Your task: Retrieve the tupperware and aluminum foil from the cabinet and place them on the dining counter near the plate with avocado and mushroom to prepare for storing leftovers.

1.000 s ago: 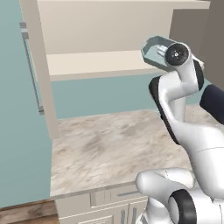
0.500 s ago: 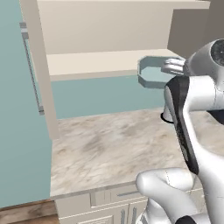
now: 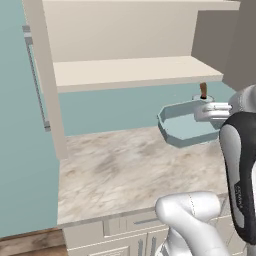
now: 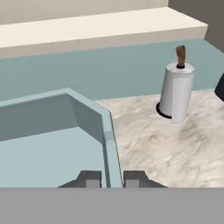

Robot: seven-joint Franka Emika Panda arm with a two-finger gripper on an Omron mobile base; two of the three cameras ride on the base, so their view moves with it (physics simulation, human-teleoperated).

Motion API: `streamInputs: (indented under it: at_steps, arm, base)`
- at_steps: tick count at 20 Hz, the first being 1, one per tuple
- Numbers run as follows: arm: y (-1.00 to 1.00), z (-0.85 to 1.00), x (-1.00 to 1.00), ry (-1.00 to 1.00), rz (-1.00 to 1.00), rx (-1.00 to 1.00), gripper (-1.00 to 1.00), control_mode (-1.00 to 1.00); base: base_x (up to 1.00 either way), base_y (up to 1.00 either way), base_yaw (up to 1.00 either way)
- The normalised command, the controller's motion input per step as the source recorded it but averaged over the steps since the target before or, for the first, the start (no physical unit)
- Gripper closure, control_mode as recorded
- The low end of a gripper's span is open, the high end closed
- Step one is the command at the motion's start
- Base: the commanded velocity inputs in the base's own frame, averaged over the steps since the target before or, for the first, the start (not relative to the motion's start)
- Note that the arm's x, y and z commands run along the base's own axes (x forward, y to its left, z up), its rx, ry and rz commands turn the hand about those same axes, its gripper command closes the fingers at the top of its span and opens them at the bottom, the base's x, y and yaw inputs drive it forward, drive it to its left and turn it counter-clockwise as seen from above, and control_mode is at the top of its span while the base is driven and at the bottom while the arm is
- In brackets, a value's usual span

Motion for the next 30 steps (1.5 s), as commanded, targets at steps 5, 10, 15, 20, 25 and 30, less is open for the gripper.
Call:
streamInputs:
  at_steps: [5,10,15,20,25,30]
  arm:
    - [0.00,-0.18,-0.33,0.10,0.07,-0.01,1.00,1.00]
    - [0.00,0.00,0.00,0.00,0.00,0.00,1.00,1.00]
    - [0.00,0.00,0.00,0.00,0.00,0.00,1.00,1.00]
    - [0.00,0.00,0.00,0.00,0.00,0.00,1.00,1.00]
    - [0.00,0.00,0.00,0.00,0.00,0.00,1.00,1.00]
    - [0.00,0.00,0.00,0.00,0.00,0.00,1.00,1.00]
  base:
    - [-0.33,0.01,0.05]
    - [-1.00,0.33,0.27]
    - [-0.99,0.81,0.57]
    - [-0.59,0.89,0.85]
    - [-0.27,0.66,0.94]
    - [-0.04,0.51,0.94]
